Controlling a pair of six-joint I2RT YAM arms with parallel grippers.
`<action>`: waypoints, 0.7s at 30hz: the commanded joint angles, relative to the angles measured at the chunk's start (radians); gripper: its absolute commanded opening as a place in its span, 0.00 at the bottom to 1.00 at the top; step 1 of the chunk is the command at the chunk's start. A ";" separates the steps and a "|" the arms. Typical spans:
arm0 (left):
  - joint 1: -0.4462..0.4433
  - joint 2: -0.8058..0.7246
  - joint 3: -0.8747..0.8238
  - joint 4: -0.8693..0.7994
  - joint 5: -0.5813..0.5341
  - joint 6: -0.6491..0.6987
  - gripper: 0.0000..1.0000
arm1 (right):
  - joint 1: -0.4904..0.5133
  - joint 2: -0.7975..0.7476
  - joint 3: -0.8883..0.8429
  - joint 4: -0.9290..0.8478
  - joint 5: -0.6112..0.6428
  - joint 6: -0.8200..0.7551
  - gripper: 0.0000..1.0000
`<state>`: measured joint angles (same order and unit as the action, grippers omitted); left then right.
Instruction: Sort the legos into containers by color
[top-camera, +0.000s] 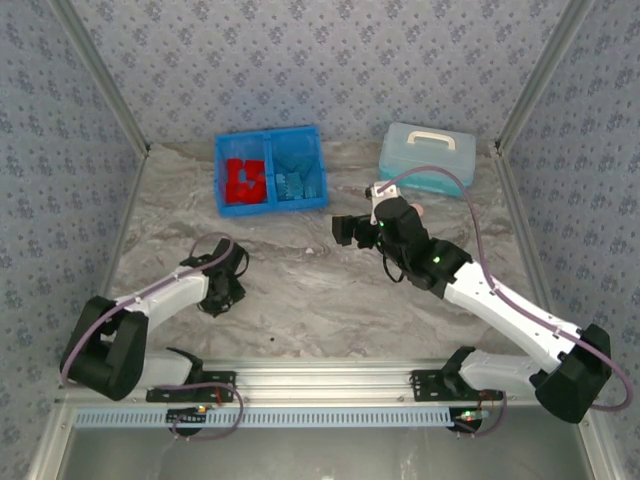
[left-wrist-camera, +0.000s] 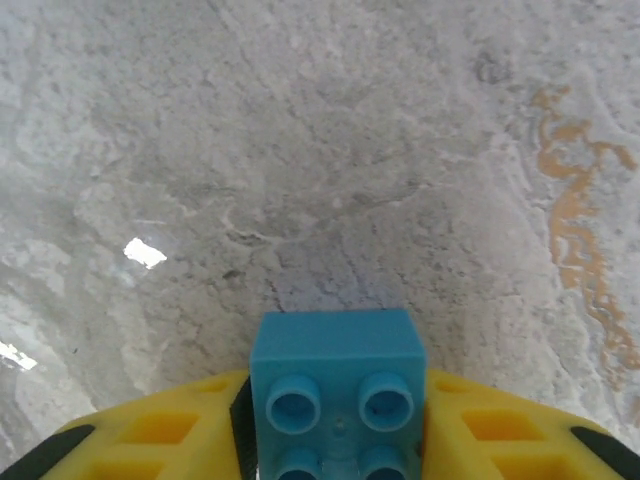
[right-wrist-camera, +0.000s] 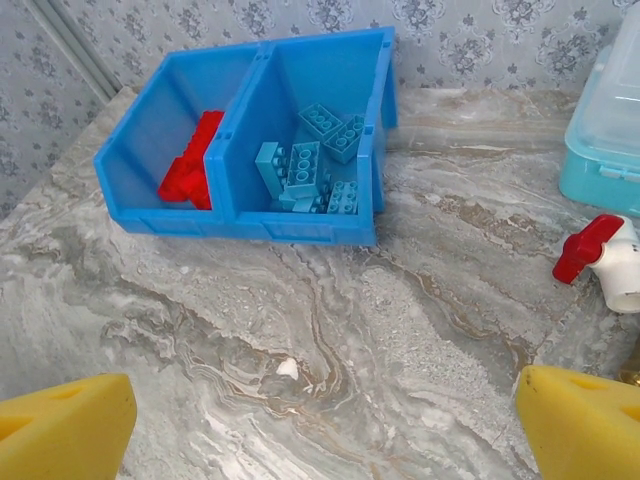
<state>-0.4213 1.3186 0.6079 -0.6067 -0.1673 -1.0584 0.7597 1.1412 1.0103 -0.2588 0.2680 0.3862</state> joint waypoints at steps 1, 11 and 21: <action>-0.007 0.023 0.006 -0.002 -0.003 -0.001 0.34 | 0.005 -0.038 -0.006 -0.024 0.032 0.028 1.00; -0.106 -0.138 0.337 0.073 -0.011 0.147 0.22 | 0.014 -0.124 -0.028 -0.049 0.051 0.068 1.00; -0.100 0.432 1.036 -0.028 -0.055 0.364 0.21 | 0.015 -0.159 -0.025 -0.111 0.056 0.076 1.00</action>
<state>-0.5293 1.6390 1.5349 -0.5793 -0.2031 -0.7853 0.7685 1.0180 0.9897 -0.3325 0.3004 0.4389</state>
